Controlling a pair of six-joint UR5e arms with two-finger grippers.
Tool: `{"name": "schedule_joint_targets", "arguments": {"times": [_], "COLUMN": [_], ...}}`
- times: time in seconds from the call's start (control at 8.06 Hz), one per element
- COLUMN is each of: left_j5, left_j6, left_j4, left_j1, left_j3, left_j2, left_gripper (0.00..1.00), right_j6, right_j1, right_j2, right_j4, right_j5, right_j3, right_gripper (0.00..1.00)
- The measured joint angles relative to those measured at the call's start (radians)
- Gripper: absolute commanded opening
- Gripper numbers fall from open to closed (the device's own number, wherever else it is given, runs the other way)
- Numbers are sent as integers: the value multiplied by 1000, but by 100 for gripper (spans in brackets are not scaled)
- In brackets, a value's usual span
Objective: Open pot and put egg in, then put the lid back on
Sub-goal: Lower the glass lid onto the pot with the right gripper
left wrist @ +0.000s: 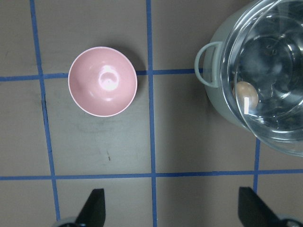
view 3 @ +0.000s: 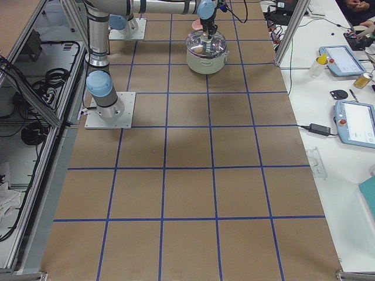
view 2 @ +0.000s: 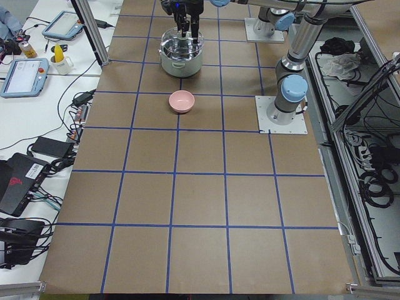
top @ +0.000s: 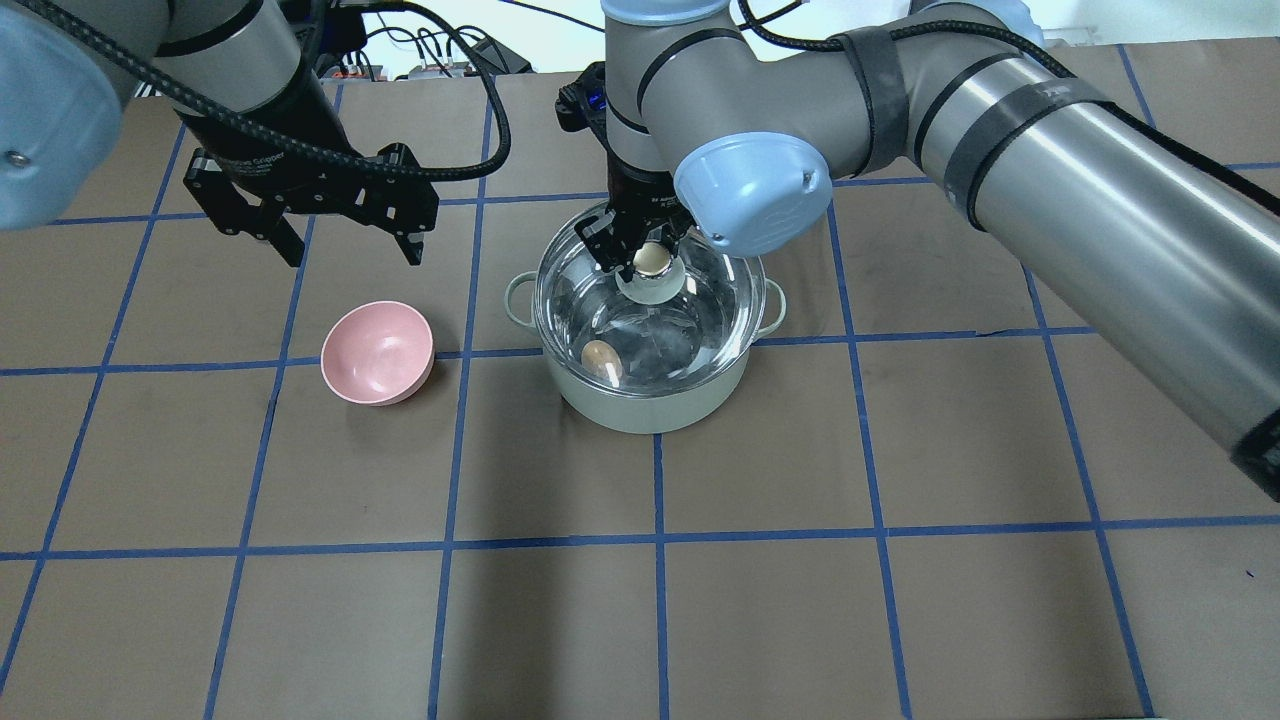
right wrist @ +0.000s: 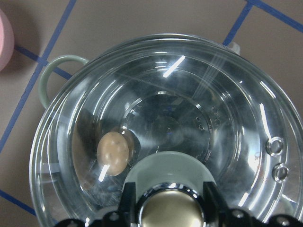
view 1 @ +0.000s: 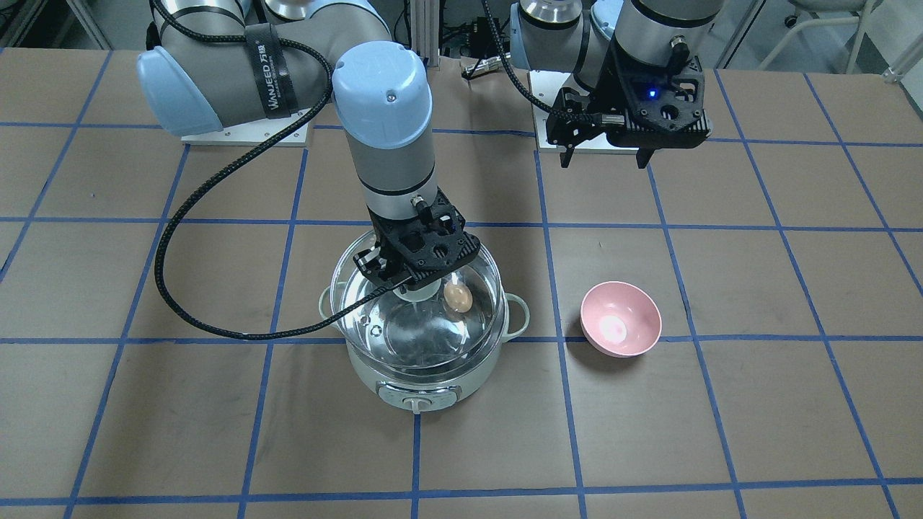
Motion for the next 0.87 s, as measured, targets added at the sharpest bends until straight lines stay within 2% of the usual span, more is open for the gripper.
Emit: {"name": "schedule_joint_targets", "arguments": {"times": [0.25,0.87], "left_j5": [-19,-19], "left_j6": [46,66], "left_j4": [50,66], "left_j1": [0,0], "left_j3": [-2,-5], "left_j2": [1,0], "left_gripper": [100,100], "right_j6": [-3,-2], "right_j1": [2,4], "right_j2": [15,30], "right_j4": [-12,-16], "right_j5": [16,20], "right_j3": [1,1], "right_gripper": [0,0]}}
